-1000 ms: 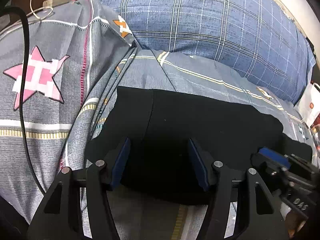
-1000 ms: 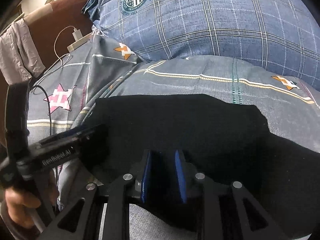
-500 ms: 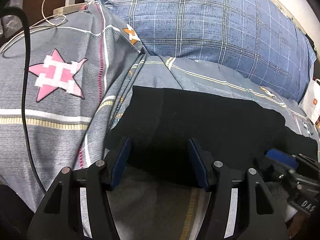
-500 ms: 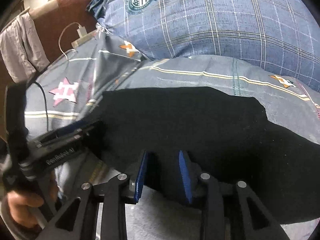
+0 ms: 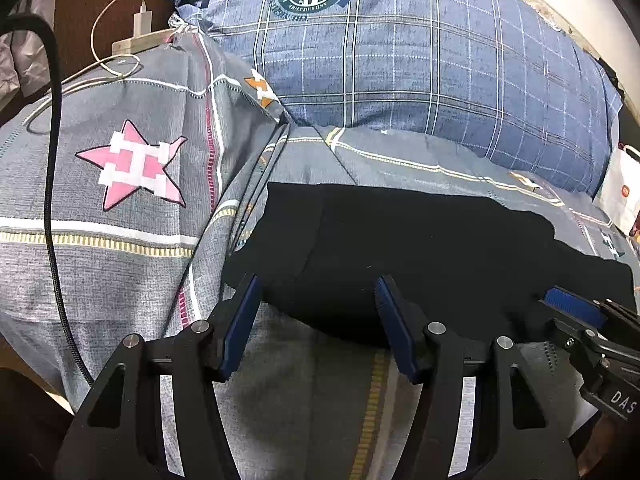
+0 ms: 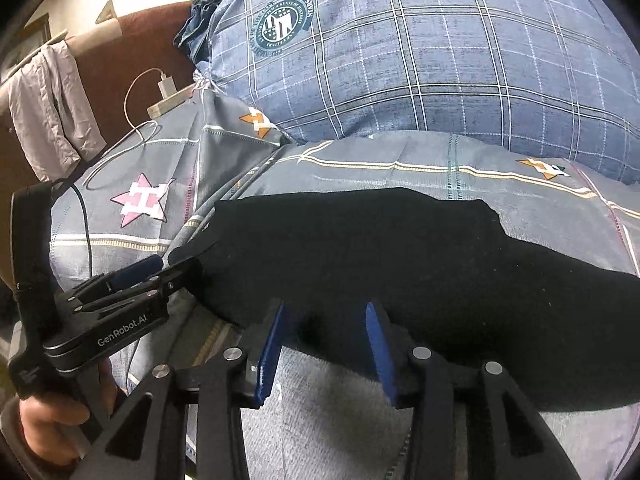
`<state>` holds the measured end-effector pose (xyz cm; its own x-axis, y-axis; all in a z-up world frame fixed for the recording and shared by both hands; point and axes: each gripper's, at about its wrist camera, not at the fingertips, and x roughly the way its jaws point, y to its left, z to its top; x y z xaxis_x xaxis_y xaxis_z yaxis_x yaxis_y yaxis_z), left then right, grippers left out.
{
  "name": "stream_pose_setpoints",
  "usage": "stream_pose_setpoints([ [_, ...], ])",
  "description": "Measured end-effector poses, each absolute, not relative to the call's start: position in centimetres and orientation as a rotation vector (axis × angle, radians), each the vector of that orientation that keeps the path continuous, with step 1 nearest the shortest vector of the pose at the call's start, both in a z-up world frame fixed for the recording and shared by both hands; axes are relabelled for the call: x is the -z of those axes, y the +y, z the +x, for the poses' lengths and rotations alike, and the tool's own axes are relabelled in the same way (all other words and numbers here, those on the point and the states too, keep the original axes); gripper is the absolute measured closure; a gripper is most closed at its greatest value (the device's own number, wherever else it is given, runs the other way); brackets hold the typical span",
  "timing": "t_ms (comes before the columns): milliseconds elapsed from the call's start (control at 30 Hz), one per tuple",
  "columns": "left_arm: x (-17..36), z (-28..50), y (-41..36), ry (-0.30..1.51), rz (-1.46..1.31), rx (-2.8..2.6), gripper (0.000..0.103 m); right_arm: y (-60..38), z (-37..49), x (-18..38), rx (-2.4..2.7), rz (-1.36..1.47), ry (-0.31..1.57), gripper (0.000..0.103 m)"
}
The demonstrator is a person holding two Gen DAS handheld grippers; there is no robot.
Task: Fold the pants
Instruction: 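Move both open grippers over the folded pants edge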
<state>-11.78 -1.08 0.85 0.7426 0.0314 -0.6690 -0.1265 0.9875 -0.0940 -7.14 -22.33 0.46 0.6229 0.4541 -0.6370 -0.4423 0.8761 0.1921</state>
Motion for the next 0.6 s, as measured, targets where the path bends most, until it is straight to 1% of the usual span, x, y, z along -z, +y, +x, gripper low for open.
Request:
stream_pose_setpoints([
  [600, 0.9, -11.0, -1.7, 0.740, -0.133, -0.072, 0.043, -24.4, -6.6, 0.5, -0.488, 0.075, 0.745, 0.060],
])
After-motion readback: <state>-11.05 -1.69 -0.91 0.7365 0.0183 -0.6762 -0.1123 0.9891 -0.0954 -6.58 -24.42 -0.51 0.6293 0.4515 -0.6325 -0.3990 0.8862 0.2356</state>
